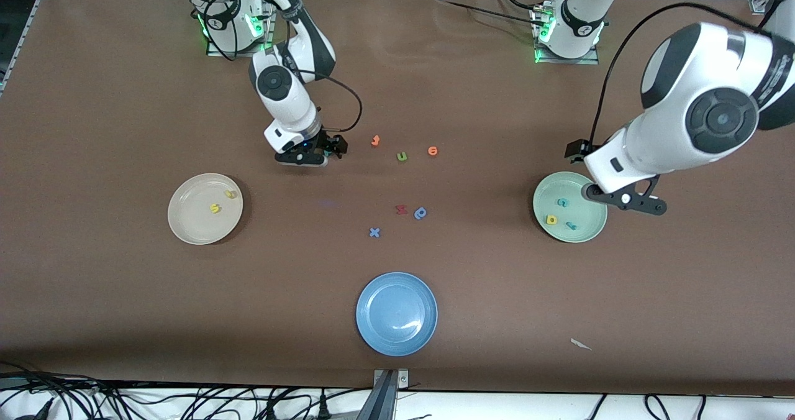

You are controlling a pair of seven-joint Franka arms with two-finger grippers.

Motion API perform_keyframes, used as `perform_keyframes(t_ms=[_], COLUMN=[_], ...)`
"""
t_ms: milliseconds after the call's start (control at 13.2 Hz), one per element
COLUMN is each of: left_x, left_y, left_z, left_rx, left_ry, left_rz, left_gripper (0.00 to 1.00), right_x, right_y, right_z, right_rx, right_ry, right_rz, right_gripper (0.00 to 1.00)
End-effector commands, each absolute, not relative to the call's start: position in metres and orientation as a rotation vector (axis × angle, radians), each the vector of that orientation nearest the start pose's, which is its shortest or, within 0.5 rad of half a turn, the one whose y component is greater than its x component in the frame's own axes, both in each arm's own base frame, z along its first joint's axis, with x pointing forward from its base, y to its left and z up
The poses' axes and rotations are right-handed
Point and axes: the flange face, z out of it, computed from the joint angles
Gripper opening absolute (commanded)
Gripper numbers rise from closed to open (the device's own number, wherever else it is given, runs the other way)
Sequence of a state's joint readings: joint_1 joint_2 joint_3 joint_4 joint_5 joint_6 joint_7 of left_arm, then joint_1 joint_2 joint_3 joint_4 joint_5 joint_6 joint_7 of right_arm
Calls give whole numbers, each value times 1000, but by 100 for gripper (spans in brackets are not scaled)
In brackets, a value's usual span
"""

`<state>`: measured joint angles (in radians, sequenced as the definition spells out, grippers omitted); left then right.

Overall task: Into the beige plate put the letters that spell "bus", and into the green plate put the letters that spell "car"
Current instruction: 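Raise the left gripper to rest while the right gripper reaches the teal d, then grasp the teal d with the right gripper and lift it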

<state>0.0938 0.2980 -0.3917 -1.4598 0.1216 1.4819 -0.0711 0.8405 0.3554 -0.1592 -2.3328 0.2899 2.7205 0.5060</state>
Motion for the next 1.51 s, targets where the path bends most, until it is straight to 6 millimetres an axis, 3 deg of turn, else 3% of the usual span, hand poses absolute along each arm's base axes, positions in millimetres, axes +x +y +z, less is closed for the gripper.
perform_keyframes(t_ms=[0,227,379,454,681,909,1136,1439], left_x=[574,548,520,517,523,542,542,542], left_y=[-119,-93,-90,-89,-86,-82,-86,-85], left_z=[552,586,584,584,592,601,600,597], left_rx=[-3082,-3147,-3142,-3135,-3121,-3121,-3121,-3129], left_ry=[272,191,191,199,186,175,185,188], left_rz=[304,168,82,81,104,160,165,179], left_gripper=[100,100,100,100,100,100,100,100], right_x=[397,396,397,397,396,397,400,406], right_y=[319,317,314,314,311,309,310,317], right_z=[184,180,177,177,168,167,169,177], right_rx=[-3065,-3077,-3083,-3083,-3097,-3106,-3108,-3106], right_ry=[77,-46,-84,-110,-166,-186,-179,-159], right_rz=[10,24,30,29,62,102,111,143], right_gripper=[99,95,90,87,78,69,58,54])
